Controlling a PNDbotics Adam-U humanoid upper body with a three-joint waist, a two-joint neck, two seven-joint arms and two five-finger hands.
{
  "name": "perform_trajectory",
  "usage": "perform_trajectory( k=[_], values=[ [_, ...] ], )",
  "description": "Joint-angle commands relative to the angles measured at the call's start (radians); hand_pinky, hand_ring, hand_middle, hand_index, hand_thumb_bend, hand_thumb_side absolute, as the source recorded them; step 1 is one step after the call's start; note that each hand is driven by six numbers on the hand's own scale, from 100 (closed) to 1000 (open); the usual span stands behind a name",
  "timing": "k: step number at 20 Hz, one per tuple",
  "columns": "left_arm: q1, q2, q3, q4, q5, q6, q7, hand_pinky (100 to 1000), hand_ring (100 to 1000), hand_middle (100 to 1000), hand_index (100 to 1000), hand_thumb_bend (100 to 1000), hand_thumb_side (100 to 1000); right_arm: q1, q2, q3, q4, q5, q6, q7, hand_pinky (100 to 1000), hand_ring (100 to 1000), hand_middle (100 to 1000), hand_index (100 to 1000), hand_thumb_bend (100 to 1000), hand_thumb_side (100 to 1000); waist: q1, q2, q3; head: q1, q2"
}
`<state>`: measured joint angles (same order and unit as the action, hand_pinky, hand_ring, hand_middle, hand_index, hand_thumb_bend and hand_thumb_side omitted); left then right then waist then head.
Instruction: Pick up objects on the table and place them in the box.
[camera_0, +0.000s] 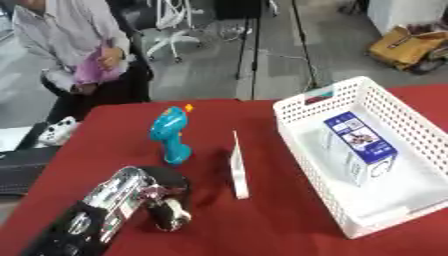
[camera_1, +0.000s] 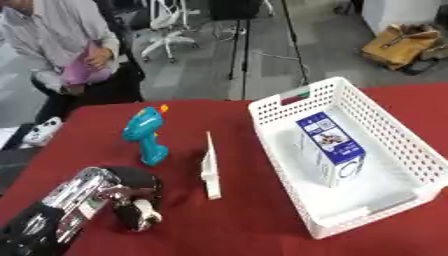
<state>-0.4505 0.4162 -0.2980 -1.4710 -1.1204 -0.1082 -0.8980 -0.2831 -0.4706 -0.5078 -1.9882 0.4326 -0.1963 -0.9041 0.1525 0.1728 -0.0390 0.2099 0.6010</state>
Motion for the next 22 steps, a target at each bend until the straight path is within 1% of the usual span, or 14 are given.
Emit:
perform_trajectory(
  k=[1, 13, 17, 18, 19, 20, 21, 22],
  values=[
    [0.006, 0.000, -0.020, 0.026, -0.005, 0.000, -0.009, 248, 457, 519, 691, 285, 385, -0.015, -0.022, -0.006, -0.012, -0.008, -0.007, -0.003, 748, 689, 512, 602, 100, 387, -0.008, -0.004, 0.002, 0.002, -0.007],
    [-0.002, 0.001, -0.023, 0.029, -0.009, 0.002, -0.009, 240, 436, 519, 666, 302, 390, -0.018, -0.023, -0.004, -0.012, -0.007, -0.003, -0.003, 747, 690, 512, 605, 100, 387, 0.002, -0.009, 0.002, 0.001, -0.012],
    [-0.006, 0.002, -0.023, 0.026, -0.010, 0.004, -0.009, 236, 426, 519, 662, 321, 383, -0.017, -0.022, -0.003, -0.012, -0.005, -0.001, -0.003, 747, 690, 512, 605, 100, 387, 0.004, -0.011, 0.002, 0.002, -0.013],
    [-0.008, 0.002, -0.023, 0.025, -0.011, 0.003, -0.009, 234, 425, 520, 656, 350, 368, -0.017, -0.022, -0.004, -0.012, -0.005, 0.000, -0.003, 747, 690, 512, 605, 100, 387, 0.004, -0.011, 0.002, 0.002, -0.013],
    [-0.010, 0.003, -0.024, 0.024, -0.012, 0.002, -0.009, 234, 425, 520, 656, 350, 368, -0.017, -0.022, -0.004, -0.012, -0.005, 0.000, -0.003, 747, 690, 512, 605, 100, 387, 0.004, -0.012, 0.002, 0.002, -0.013],
    [-0.013, 0.003, -0.024, 0.023, -0.015, 0.001, -0.009, 237, 428, 523, 649, 378, 324, -0.017, -0.022, -0.004, -0.012, -0.005, 0.000, -0.003, 746, 690, 512, 605, 100, 387, 0.004, -0.012, 0.002, 0.002, -0.013],
    [-0.018, 0.003, -0.026, 0.022, -0.019, -0.002, -0.009, 237, 428, 523, 649, 378, 324, -0.017, -0.022, -0.004, -0.012, -0.005, 0.000, -0.003, 746, 690, 512, 605, 100, 387, 0.004, -0.013, 0.001, 0.003, -0.012],
    [-0.021, 0.003, -0.026, 0.022, -0.022, -0.005, -0.009, 238, 429, 524, 645, 393, 302, -0.017, -0.022, -0.004, -0.012, -0.006, 0.000, -0.003, 746, 690, 512, 605, 100, 387, 0.004, -0.013, 0.001, 0.003, -0.012]
  ],
)
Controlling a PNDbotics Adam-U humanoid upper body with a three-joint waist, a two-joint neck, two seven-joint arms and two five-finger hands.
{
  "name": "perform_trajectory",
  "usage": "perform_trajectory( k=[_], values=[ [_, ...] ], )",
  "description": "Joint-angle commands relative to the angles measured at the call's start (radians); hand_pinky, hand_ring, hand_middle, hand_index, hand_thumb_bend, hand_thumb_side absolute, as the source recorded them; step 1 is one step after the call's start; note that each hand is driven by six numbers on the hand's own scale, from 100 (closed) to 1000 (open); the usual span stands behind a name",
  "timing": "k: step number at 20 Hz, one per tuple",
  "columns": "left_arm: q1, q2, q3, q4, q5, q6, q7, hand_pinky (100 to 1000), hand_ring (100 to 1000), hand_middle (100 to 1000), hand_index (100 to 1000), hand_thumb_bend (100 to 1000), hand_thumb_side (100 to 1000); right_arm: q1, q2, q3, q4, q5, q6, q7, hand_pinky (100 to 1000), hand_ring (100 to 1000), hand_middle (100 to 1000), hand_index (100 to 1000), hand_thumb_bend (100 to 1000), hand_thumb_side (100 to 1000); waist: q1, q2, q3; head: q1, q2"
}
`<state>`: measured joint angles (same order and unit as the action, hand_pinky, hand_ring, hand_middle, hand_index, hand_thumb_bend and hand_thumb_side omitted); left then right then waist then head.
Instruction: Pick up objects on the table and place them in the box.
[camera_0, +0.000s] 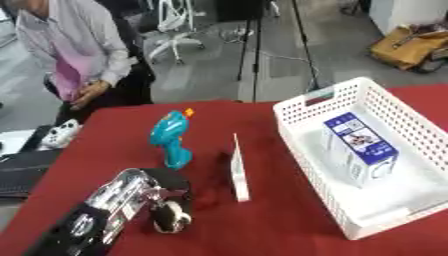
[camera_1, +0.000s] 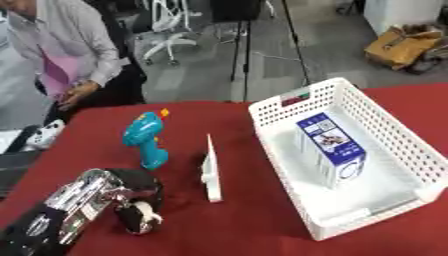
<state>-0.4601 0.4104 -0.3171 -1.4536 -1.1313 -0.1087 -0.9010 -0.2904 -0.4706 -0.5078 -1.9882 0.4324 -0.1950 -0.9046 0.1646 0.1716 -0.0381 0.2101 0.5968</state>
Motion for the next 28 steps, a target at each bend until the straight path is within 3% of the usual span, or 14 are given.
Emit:
perform_trajectory(
  k=[1, 28],
  values=[
    [-0.013, 0.009, -0.007, 0.005, -0.015, -0.007, -0.006, 238, 429, 524, 645, 393, 302, -0.010, -0.022, -0.004, -0.012, -0.005, -0.001, -0.002, 746, 690, 512, 605, 100, 387, -0.008, -0.012, 0.000, 0.003, -0.008],
    [-0.080, 0.015, -0.010, -0.066, -0.015, -0.014, -0.006, 200, 417, 525, 652, 377, 192, -0.011, -0.024, -0.002, -0.012, -0.008, 0.003, -0.002, 744, 690, 512, 603, 100, 387, -0.010, -0.025, 0.007, 0.005, -0.008]
  ],
)
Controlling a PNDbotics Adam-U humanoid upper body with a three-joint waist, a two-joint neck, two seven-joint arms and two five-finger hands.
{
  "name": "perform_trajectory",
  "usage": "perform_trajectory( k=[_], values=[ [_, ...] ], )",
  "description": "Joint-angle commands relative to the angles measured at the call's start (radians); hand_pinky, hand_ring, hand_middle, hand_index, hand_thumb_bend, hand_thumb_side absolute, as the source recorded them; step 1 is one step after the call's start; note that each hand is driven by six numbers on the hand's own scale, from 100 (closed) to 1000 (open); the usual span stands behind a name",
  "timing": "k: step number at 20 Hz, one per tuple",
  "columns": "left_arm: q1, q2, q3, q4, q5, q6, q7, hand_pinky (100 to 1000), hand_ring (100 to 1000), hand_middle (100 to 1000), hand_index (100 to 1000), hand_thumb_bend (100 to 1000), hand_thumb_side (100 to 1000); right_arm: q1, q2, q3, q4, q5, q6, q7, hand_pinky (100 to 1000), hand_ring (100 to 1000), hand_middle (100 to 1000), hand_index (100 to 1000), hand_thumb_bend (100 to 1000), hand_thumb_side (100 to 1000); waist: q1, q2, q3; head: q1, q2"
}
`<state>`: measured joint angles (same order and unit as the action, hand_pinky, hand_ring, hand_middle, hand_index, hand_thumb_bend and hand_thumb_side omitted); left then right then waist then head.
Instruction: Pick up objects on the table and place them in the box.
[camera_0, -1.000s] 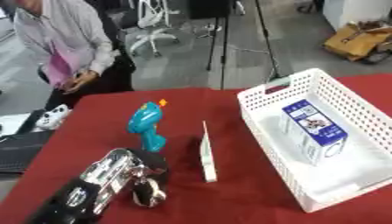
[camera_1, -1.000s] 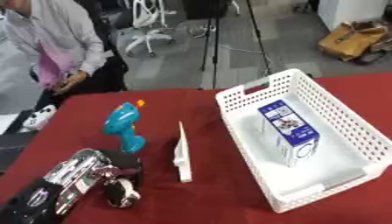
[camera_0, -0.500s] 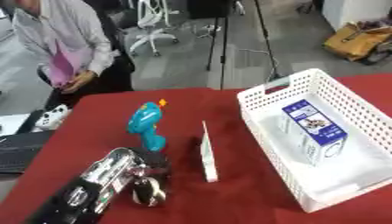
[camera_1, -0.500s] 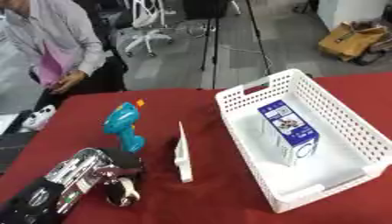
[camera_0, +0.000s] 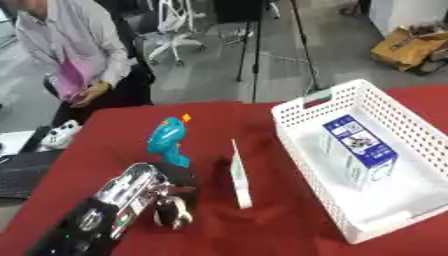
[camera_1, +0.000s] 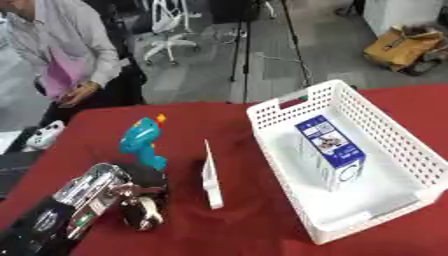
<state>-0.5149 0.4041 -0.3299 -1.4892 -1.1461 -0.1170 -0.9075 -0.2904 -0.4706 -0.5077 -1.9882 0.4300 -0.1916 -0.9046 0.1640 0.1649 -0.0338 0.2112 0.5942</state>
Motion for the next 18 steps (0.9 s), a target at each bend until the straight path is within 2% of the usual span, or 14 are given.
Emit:
perform_trajectory(
  k=[1, 18],
  values=[
    [-0.030, 0.023, 0.002, -0.034, -0.001, -0.007, 0.001, 199, 418, 525, 652, 381, 192, -0.010, -0.024, -0.002, -0.012, -0.006, 0.000, -0.002, 744, 690, 512, 603, 100, 387, -0.008, -0.021, 0.005, 0.003, -0.004],
    [-0.067, 0.045, -0.007, -0.048, 0.002, -0.032, 0.001, 195, 419, 524, 653, 410, 197, -0.009, -0.031, -0.001, -0.012, -0.010, 0.009, -0.002, 742, 688, 511, 602, 100, 387, 0.000, -0.048, 0.019, 0.006, 0.008]
  ],
)
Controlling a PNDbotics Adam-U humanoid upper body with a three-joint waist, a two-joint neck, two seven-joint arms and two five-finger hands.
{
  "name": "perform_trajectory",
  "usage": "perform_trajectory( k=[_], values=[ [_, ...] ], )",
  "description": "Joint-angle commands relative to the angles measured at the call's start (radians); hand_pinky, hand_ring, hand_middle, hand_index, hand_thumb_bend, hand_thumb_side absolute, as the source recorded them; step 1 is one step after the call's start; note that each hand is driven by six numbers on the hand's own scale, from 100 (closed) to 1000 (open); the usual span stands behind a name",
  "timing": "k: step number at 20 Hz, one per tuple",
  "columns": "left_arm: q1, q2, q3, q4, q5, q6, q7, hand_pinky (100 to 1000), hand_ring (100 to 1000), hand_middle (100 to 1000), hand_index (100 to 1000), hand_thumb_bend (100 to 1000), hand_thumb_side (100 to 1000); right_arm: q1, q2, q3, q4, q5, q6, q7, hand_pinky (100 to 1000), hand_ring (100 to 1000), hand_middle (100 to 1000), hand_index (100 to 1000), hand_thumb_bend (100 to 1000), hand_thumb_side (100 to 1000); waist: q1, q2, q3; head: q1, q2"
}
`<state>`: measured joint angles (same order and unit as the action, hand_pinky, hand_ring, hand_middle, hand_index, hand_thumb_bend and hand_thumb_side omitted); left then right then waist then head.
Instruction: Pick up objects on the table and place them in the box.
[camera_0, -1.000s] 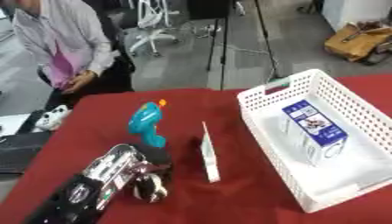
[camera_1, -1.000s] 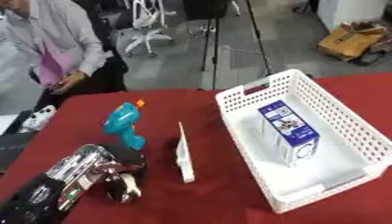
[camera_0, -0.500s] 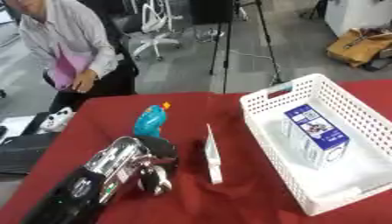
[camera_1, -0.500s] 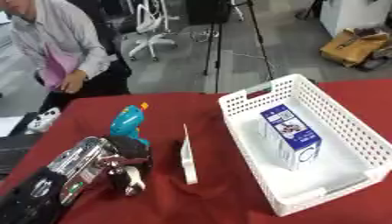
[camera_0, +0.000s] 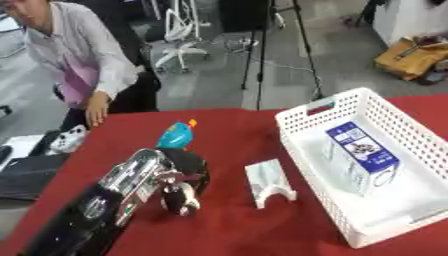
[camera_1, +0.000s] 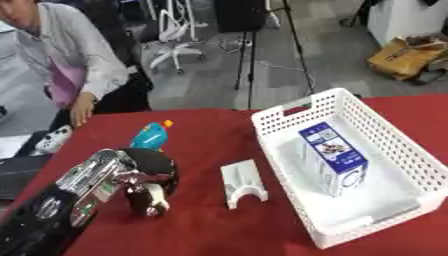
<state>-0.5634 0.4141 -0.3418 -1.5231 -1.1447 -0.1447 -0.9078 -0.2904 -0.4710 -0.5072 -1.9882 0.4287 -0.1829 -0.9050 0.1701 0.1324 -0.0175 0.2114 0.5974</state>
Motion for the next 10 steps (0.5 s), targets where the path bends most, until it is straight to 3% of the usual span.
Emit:
perform_trajectory(
  k=[1, 10],
  values=[
    [-0.019, 0.035, 0.005, -0.014, 0.001, -0.005, 0.001, 193, 418, 523, 653, 409, 197, -0.009, -0.031, -0.002, -0.012, -0.009, 0.001, -0.002, 743, 688, 511, 602, 100, 387, -0.006, -0.016, 0.003, 0.006, 0.005],
    [-0.026, 0.037, 0.002, -0.015, 0.003, -0.011, 0.001, 192, 416, 520, 652, 420, 198, -0.007, -0.031, 0.000, -0.012, -0.010, 0.006, -0.002, 741, 688, 511, 602, 100, 387, 0.000, -0.027, 0.006, 0.007, 0.010]
  ],
)
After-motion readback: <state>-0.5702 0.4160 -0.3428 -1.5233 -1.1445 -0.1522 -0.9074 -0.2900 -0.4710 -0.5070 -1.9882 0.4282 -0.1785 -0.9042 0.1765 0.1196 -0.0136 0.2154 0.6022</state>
